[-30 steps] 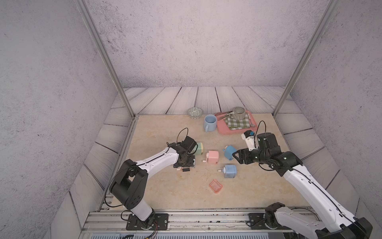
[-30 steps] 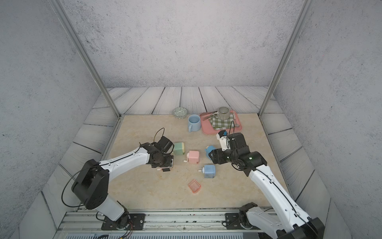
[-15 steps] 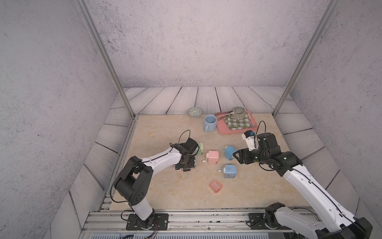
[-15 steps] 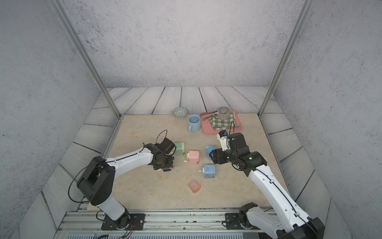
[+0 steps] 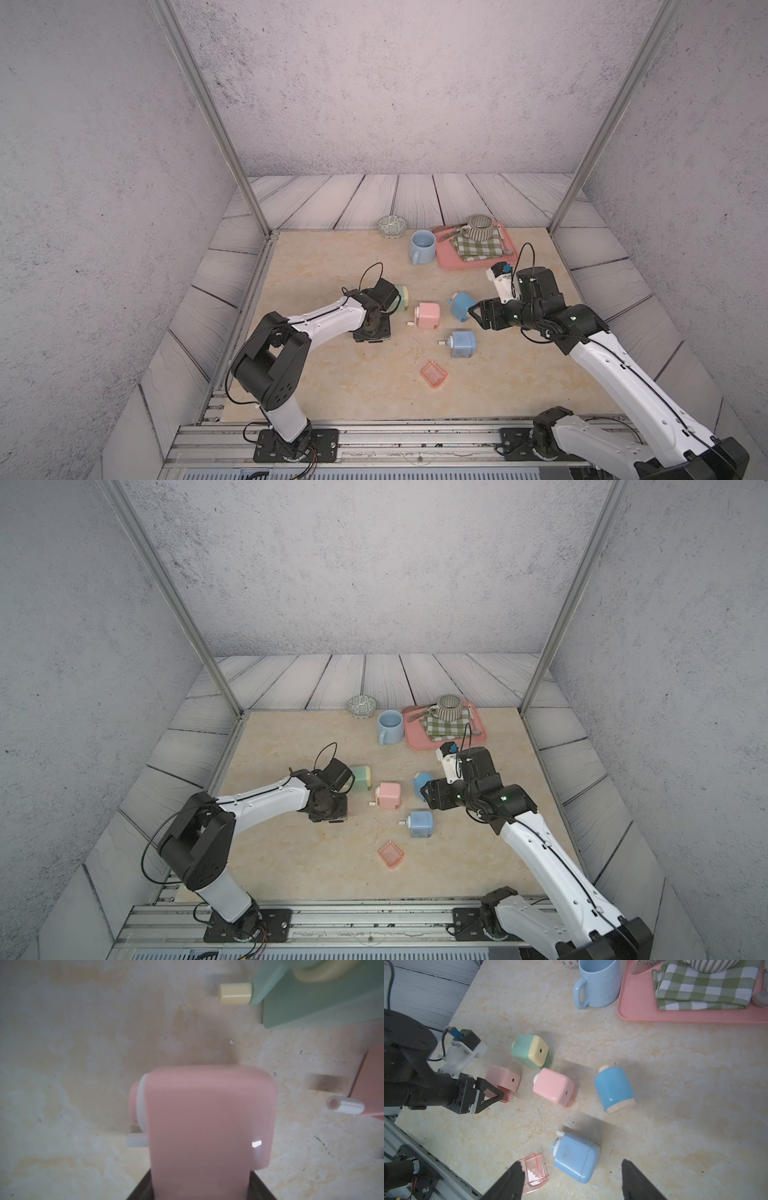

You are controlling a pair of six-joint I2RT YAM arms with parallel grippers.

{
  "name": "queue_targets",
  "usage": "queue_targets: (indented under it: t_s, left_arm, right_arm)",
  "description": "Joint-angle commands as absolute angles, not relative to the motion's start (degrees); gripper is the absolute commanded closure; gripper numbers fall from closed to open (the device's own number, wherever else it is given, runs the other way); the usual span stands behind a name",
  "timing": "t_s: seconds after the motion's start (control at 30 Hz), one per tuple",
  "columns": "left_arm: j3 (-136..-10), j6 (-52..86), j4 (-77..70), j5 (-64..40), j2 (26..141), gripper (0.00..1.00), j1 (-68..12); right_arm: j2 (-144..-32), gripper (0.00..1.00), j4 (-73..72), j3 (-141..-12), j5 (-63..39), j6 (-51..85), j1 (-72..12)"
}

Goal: Put the tray back into the pencil sharpener
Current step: Pick up the pencil sharpener from the center of the board.

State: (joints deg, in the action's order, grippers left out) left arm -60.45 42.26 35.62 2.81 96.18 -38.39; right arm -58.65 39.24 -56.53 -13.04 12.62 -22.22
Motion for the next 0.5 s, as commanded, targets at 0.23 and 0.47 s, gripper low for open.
queue_targets:
  t_s: [0.23, 0.47]
  left_arm:
    - [-56.9, 40.4, 34.2, 6.0, 90.1, 0.56, -38.6]
    - [-49.2, 29.7, 22.4, 9.8, 74.8, 0.69, -42.3]
  right_arm:
    - [-57.6, 0.24, 40.9, -57.5, -13.6, 13.5, -22.4]
    - [-58.7, 0.24, 41.6, -59.7, -21.4, 17.6, -22.6]
